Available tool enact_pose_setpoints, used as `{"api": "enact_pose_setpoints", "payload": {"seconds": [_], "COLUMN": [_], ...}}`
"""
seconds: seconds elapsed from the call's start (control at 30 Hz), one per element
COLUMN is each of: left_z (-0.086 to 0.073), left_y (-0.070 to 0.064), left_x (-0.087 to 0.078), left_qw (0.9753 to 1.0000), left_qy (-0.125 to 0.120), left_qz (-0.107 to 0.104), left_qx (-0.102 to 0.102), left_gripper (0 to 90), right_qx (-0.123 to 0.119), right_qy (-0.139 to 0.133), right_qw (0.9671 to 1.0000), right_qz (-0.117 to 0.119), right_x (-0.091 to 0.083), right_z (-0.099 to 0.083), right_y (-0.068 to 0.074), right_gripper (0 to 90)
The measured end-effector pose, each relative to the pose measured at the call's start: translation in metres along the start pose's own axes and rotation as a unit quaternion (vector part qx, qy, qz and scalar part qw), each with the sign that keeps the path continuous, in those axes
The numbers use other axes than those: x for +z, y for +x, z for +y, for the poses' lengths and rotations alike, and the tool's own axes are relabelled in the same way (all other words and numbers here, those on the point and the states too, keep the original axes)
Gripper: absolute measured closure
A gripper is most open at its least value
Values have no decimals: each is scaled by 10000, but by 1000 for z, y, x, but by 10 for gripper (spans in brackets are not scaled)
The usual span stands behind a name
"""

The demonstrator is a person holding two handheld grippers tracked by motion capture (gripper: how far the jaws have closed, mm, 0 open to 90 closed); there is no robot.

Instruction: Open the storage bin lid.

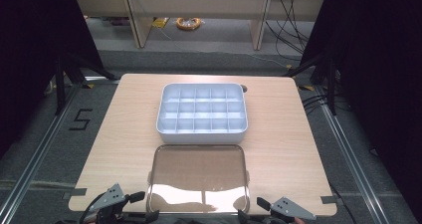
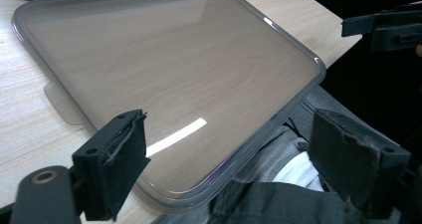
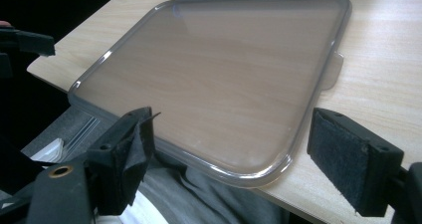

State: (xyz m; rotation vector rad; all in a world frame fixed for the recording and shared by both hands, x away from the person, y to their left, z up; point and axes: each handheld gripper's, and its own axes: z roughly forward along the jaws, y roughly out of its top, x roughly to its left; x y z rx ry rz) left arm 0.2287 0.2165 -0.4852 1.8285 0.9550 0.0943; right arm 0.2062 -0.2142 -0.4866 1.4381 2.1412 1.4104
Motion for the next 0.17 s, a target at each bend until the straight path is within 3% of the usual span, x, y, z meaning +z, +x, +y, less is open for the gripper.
{"api": "enact_pose_setpoints", "payload": {"seconds": [0.07, 0.1, 0.17], "left_z": [0, 0, 0], "left_y": [0, 1, 1], "left_x": [0, -1, 0], "left_qw": [10000, 9999, 10000], "left_qy": [14, 93, 36], "left_qz": [22, 39, 55], "left_qx": [-25, 37, -56], "left_gripper": [149, 149, 149], "right_qx": [4, 326, 267], "right_qy": [29, 71, 53], "right_qw": [10000, 9994, 9996], "right_qz": [58, 114, 120], "right_x": [0, -2, -1], "right_z": [0, 0, 0], "right_y": [-1, 4, 3], "right_gripper": [199, 199, 199]}}
